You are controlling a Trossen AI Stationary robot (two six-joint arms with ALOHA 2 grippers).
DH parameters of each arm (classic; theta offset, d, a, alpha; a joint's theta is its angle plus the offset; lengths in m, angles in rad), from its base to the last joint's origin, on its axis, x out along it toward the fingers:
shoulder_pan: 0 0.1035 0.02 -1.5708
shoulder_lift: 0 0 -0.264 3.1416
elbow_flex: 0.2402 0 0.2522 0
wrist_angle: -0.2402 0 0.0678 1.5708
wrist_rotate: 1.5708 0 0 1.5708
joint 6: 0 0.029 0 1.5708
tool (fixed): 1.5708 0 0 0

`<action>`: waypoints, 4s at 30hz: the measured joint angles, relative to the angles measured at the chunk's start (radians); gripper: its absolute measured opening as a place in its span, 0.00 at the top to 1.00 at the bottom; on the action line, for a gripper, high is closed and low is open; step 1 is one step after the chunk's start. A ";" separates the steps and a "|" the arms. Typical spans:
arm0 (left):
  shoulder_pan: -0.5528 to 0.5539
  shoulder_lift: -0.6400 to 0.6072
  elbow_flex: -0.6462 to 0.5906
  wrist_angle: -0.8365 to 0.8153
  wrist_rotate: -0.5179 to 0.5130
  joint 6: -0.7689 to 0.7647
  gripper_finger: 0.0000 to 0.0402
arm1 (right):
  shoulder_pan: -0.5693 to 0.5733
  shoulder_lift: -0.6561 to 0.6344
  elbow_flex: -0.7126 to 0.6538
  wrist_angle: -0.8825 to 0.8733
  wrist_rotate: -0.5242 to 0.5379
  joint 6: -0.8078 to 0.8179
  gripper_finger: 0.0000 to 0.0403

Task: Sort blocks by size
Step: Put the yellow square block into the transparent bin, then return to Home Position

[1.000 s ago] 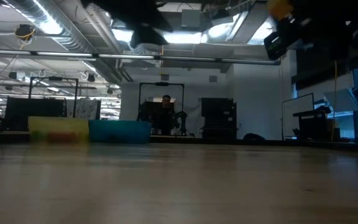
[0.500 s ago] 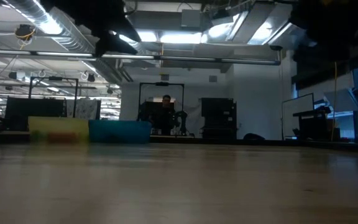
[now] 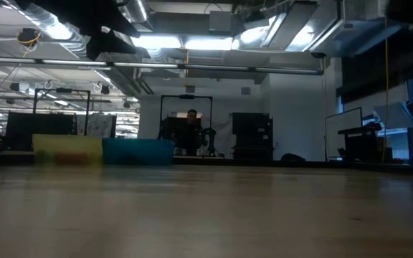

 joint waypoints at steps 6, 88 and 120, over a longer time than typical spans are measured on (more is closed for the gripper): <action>0.000 -0.010 0.000 -0.027 0.000 -0.045 0.48 | 0.198 0.000 0.000 -0.174 0.150 0.069 0.56; -0.002 -0.764 -0.695 0.330 0.001 0.367 0.48 | -0.373 -0.859 -0.265 -0.373 0.995 -0.845 0.57; -0.002 -0.723 -0.695 0.327 0.008 0.323 0.48 | -0.372 -0.846 -0.332 -0.231 0.950 -0.970 0.57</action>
